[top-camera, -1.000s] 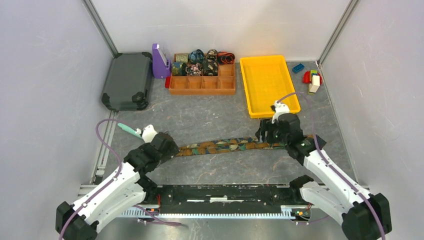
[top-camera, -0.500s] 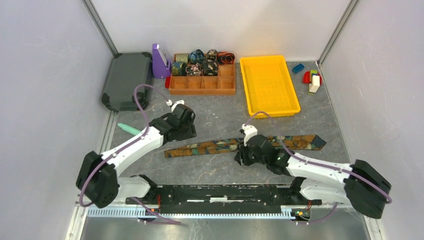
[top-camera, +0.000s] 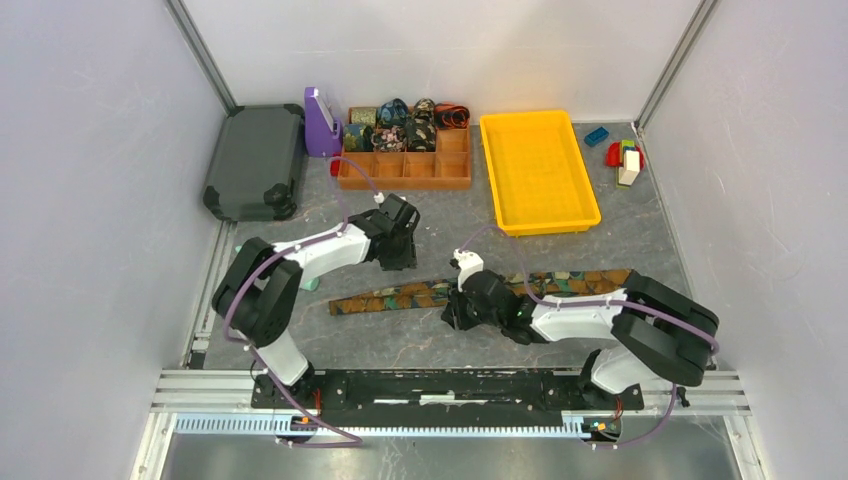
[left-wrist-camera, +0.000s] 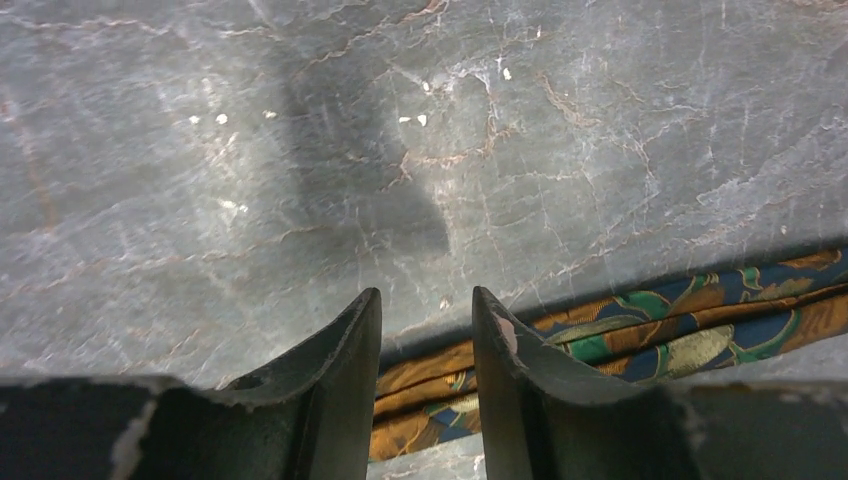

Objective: Roll the ties
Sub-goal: Flatten out the tie at the center of the board.

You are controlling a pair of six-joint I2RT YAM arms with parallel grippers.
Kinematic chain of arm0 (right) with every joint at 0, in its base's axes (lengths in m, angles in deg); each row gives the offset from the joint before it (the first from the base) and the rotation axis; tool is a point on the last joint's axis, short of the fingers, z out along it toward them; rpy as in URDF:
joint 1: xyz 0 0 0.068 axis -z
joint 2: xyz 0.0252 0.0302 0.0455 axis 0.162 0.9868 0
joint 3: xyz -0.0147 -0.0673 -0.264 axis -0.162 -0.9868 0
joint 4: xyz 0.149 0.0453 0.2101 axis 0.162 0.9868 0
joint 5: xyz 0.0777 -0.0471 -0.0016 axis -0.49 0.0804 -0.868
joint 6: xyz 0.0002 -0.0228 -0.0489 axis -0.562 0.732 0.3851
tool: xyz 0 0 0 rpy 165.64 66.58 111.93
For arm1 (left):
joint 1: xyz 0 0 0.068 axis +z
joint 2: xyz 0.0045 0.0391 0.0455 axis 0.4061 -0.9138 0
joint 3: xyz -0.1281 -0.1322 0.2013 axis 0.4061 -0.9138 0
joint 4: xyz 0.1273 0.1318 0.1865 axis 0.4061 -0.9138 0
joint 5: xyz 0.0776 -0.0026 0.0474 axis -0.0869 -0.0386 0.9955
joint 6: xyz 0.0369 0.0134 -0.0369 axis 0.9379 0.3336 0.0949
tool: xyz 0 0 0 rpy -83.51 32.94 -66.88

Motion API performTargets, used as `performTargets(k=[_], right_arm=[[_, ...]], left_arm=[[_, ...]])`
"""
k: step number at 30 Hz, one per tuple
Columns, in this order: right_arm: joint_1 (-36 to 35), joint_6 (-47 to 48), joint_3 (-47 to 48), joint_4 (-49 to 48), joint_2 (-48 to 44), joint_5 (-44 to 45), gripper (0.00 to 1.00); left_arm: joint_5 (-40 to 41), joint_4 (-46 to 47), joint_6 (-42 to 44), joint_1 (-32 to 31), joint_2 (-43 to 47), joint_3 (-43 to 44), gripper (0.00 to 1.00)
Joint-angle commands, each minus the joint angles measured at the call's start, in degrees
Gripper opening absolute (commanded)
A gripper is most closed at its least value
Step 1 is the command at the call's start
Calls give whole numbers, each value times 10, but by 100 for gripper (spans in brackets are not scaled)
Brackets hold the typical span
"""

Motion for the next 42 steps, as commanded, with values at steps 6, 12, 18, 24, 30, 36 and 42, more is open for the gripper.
performTargets(k=[6,12,18,24,30,36,42], right_arm=[[-2,12,57,-25,77,25,26],[9,29,92,-3,109,48,23],[21,43,110,14,103,59,23],[31,56,132,22,112,66,22],[41,67,149,31,119,67,22],[48,79,168,41,121,73,22],[56,88,178,52,126,68,22]], left_arm=[[-57,35,48,2,-68,28,42],[-72,36,52,2,-72,9,38],[-85,38,48,2,-69,-6,37],[-101,40,47,-5,-68,-11,35],[-111,40,46,-11,-62,-17,34],[-117,40,44,-15,-59,-23,32],[-119,33,42,-15,-43,-31,32]])
